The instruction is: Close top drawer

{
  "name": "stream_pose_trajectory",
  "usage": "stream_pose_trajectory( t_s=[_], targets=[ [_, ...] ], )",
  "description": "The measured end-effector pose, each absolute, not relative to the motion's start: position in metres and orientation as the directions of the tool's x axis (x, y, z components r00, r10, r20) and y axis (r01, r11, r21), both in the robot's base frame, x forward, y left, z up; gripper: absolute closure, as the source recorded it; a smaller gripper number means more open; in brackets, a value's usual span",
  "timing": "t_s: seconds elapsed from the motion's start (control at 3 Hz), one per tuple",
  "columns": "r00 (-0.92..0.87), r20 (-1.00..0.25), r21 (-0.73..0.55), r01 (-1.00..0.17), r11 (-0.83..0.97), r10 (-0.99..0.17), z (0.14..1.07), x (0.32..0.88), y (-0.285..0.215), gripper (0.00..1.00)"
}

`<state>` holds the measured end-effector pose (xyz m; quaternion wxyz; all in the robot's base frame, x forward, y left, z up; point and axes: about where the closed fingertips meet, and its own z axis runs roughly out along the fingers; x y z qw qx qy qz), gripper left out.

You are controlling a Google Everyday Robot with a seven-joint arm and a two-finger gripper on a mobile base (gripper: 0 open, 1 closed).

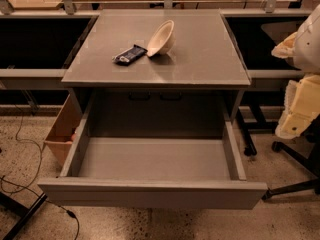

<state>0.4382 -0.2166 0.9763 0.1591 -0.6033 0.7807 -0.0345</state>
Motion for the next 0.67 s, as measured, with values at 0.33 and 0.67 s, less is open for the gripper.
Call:
stream_pose_trajectory(
  t_s=[0.33, 0.67],
  targets=[
    [-0.221, -0.207, -0.246, -0.931, 0.270, -0.953, 0.976, 0.438, -0.217, 0.00],
    [-0.217, -0.214, -0.246, -0.932, 0.267, -0.952, 0.942, 0.478, -0.181, 0.00]
  ],
)
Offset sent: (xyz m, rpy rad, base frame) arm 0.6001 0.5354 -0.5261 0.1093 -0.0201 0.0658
